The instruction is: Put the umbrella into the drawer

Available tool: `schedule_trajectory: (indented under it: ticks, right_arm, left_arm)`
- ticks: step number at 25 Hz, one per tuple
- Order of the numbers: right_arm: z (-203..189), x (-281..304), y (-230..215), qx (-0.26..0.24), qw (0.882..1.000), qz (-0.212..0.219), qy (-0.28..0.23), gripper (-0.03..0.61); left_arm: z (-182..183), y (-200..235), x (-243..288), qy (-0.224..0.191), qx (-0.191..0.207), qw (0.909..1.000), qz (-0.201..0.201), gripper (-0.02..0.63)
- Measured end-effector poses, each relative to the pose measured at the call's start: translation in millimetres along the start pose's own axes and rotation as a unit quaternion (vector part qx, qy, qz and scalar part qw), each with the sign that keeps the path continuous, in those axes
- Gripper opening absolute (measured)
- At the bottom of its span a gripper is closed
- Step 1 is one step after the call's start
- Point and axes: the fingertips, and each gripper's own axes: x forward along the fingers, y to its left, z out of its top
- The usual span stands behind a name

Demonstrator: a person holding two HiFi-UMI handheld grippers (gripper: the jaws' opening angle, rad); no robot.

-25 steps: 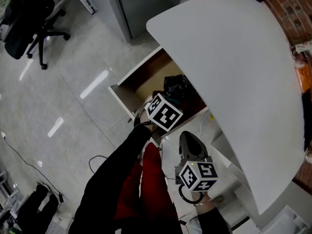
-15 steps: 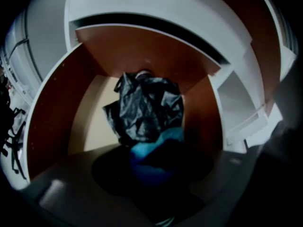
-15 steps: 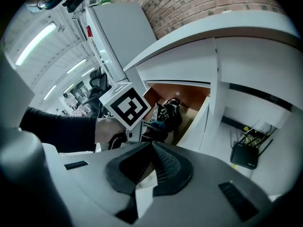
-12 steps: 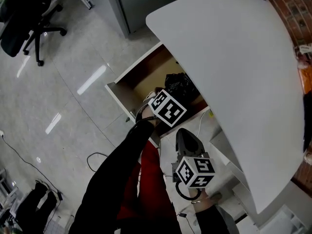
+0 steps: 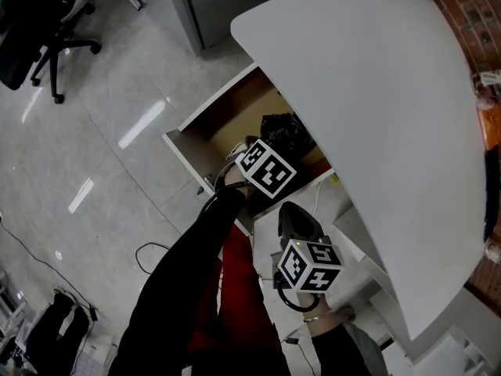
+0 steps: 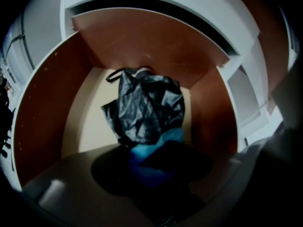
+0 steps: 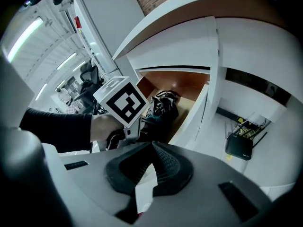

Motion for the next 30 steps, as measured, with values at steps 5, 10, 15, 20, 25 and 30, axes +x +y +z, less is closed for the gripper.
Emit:
schedule_trajectory:
  ticks: [5, 10, 15, 20, 25, 30]
  right_arm:
    - [-1.6, 3.6, -4.9, 0.008, 1.000, -0.007, 0.011, 0.011]
    - [-6.9, 3.2, -8.0, 0.016, 1.000, -0.010, 0.019, 0.011]
    - [-11.3, 0.6, -10.2, 0.019, 1.000, -0.010, 0.021, 0.011]
    - [-14.9, -2.9, -11.5, 0.020, 0.999, -0.010, 0.022, 0.011]
    - [-17.1, -5.5, -8.6, 0.017, 1.000, -0.006, 0.022, 0.011]
    - [-14.7, -9.4, -4.4, 0.014, 1.000, -0.005, 0.019, 0.011]
  left_arm:
    - [-1.3, 2.3, 5.6, 0.006, 0.001, 1.0000, -0.004, 0.259]
    - [-2.0, 1.9, 7.9, 0.008, -0.001, 0.9999, -0.006, 0.265]
    - [-3.4, 2.4, 10.7, 0.015, 0.001, 0.9999, -0.001, 0.278]
    - [-4.6, 5.0, 12.7, 0.025, 0.008, 0.9994, 0.022, 0.318]
    - [-5.9, 10.2, 7.3, 0.022, 0.012, 0.9984, 0.051, 0.345]
    - [-4.4, 11.7, -4.9, 0.009, 0.004, 0.9982, 0.060, 0.344]
